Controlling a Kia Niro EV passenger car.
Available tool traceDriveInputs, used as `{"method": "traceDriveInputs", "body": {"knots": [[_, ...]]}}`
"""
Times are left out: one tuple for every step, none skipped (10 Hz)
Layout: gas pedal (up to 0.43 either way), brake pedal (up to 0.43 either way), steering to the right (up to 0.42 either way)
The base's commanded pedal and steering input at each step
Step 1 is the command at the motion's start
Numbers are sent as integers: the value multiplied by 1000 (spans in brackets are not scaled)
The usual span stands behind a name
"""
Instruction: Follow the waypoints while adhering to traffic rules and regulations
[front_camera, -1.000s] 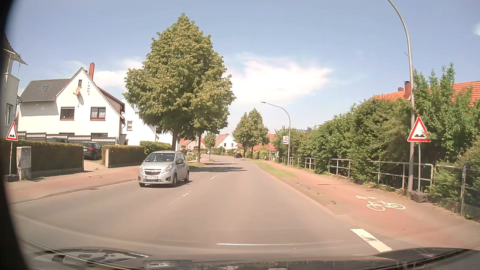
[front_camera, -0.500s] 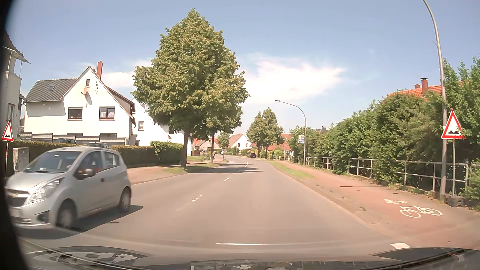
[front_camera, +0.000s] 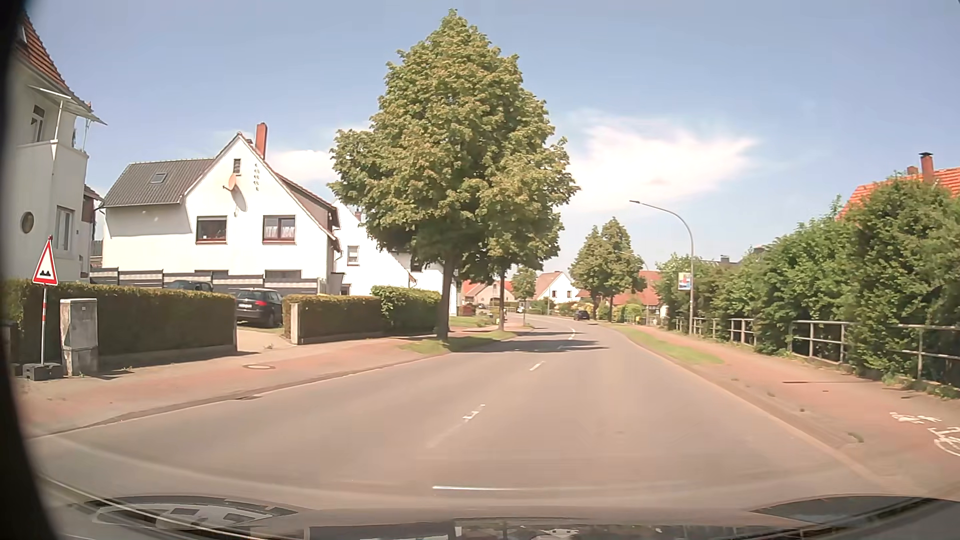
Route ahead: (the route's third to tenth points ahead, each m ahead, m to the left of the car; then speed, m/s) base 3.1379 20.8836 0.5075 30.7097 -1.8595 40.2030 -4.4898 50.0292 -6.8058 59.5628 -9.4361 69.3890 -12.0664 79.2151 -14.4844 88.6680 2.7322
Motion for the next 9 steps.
{"method": "traceDriveInputs", "body": {"knots": [[378, 0, -668], [378, 0, -733], [370, 0, -774], [350, 0, -796], [311, 0, -806], [248, 0, -807], [240, 0, -806], [240, 0, -804], [228, 0, -797]]}}
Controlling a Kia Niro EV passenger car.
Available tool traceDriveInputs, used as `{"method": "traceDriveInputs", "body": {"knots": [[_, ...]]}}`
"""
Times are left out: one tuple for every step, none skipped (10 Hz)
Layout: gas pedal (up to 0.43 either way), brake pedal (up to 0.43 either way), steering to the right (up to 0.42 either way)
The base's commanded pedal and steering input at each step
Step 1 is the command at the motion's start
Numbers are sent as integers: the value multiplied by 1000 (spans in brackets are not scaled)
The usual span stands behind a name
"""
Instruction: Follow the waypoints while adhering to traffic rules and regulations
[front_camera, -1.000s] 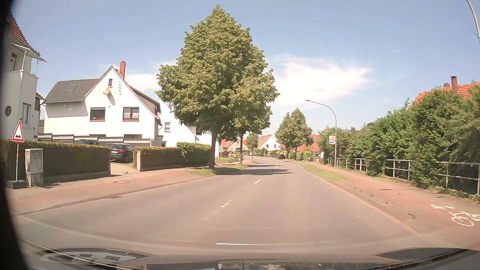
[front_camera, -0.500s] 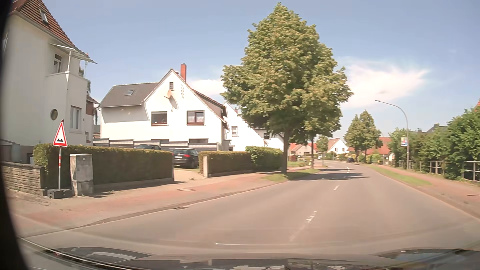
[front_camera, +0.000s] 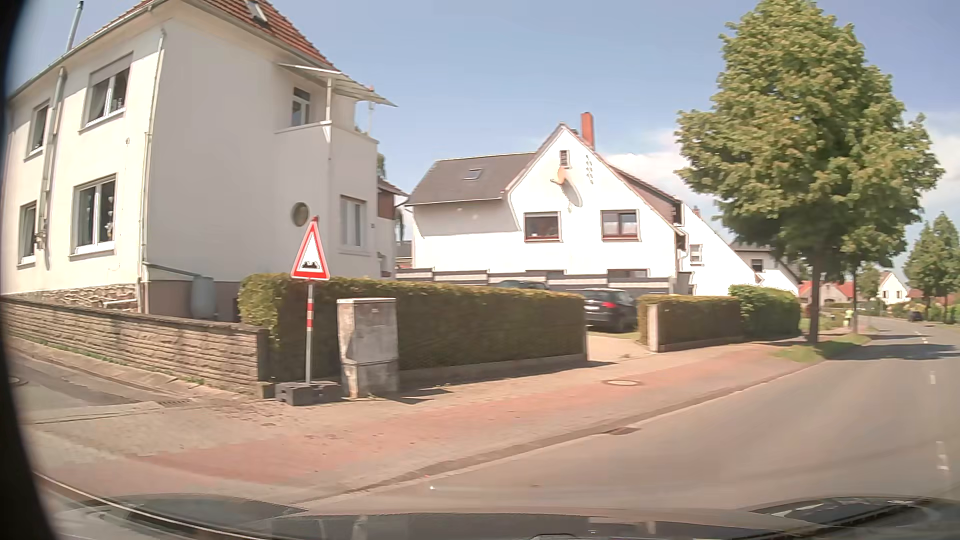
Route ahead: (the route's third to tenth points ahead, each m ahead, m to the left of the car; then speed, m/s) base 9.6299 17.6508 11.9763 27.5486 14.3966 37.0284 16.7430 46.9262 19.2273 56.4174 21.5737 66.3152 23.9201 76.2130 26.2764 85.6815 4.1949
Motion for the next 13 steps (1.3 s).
{"method": "traceDriveInputs", "body": {"knots": [[220, 0, -787], [220, 0, -780], [220, 0, -763], [220, 0, -748], [220, 0, -739], [220, 0, -723], [220, 0, -703], [220, 0, -686], [228, 0, -660], [240, 0, -616], [240, 0, -561], [240, 0, -485], [240, 0, -436]]}}
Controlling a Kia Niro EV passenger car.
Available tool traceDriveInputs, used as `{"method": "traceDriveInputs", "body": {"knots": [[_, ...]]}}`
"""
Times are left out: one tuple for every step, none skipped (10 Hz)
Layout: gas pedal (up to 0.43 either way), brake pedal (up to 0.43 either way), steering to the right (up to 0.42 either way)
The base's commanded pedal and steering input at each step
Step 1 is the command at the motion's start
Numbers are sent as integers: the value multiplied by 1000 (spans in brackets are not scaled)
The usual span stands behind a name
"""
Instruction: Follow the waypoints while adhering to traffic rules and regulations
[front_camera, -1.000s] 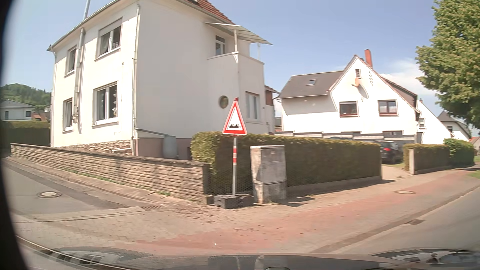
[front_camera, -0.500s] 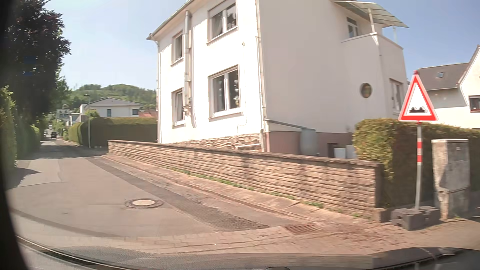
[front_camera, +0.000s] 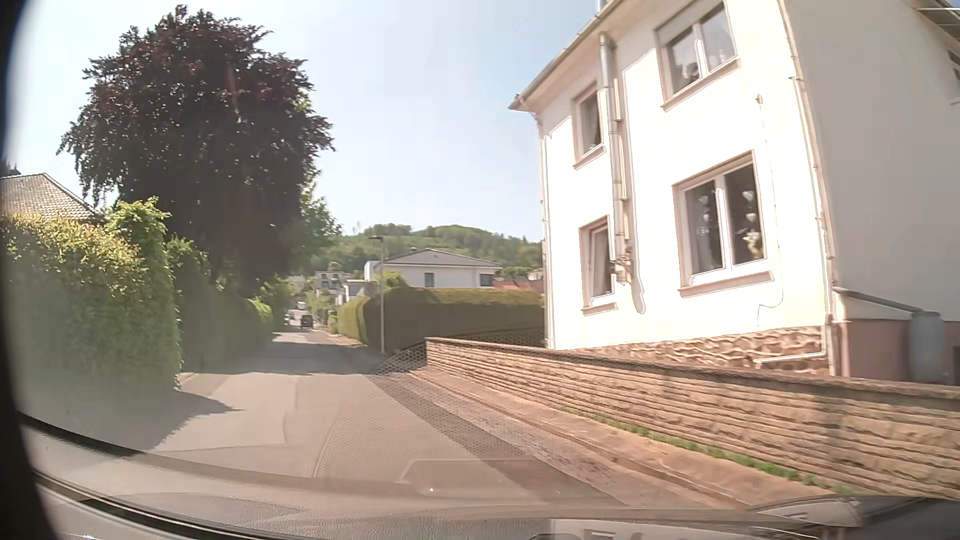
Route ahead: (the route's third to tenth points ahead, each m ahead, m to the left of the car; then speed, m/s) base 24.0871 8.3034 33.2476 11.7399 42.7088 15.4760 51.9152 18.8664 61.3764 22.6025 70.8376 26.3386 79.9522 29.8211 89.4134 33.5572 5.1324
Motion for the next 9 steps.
{"method": "traceDriveInputs", "body": {"knots": [[240, 0, -375], [240, 0, -322], [280, 0, -287], [280, 0, -258], [280, 0, -212], [280, 0, -162], [280, 0, -130], [280, 0, -90], [299, 0, -65]]}}
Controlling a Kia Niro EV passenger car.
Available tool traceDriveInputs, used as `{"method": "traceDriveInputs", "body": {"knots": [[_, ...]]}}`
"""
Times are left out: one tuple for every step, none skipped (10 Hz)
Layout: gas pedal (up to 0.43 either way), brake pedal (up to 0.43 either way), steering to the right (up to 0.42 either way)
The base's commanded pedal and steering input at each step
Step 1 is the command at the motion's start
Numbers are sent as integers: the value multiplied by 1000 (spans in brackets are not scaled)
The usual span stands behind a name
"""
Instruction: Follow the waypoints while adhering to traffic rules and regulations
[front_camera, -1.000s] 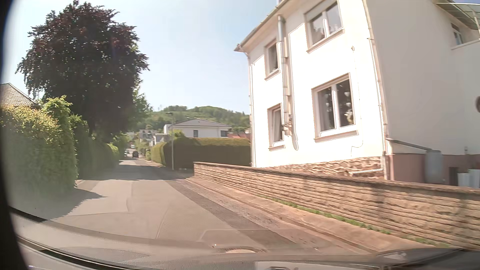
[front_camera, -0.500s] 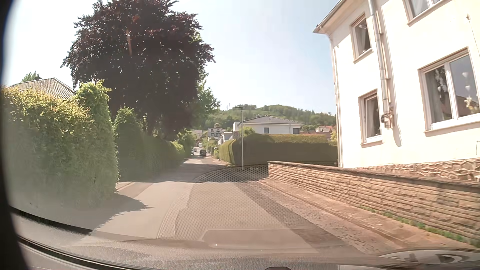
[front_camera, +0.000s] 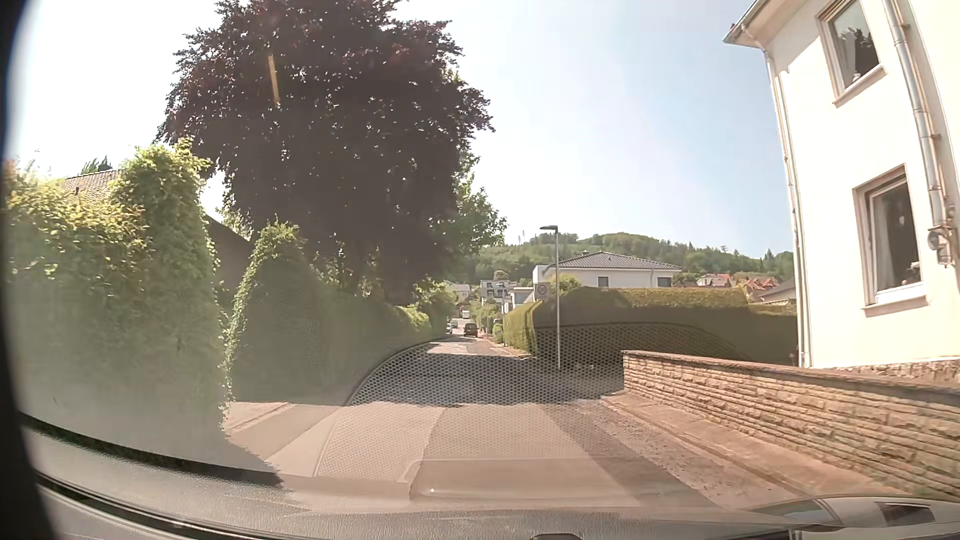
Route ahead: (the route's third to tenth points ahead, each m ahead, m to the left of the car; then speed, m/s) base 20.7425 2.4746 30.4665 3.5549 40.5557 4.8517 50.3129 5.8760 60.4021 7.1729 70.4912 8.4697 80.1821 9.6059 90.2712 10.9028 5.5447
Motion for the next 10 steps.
{"method": "traceDriveInputs", "body": {"knots": [[299, 0, -53], [299, 0, -47], [311, 0, -36], [311, 0, -30], [311, 0, -30], [311, 0, -30], [311, 0, -30], [311, 0, -30], [311, 0, -28], [311, 0, -28]]}}
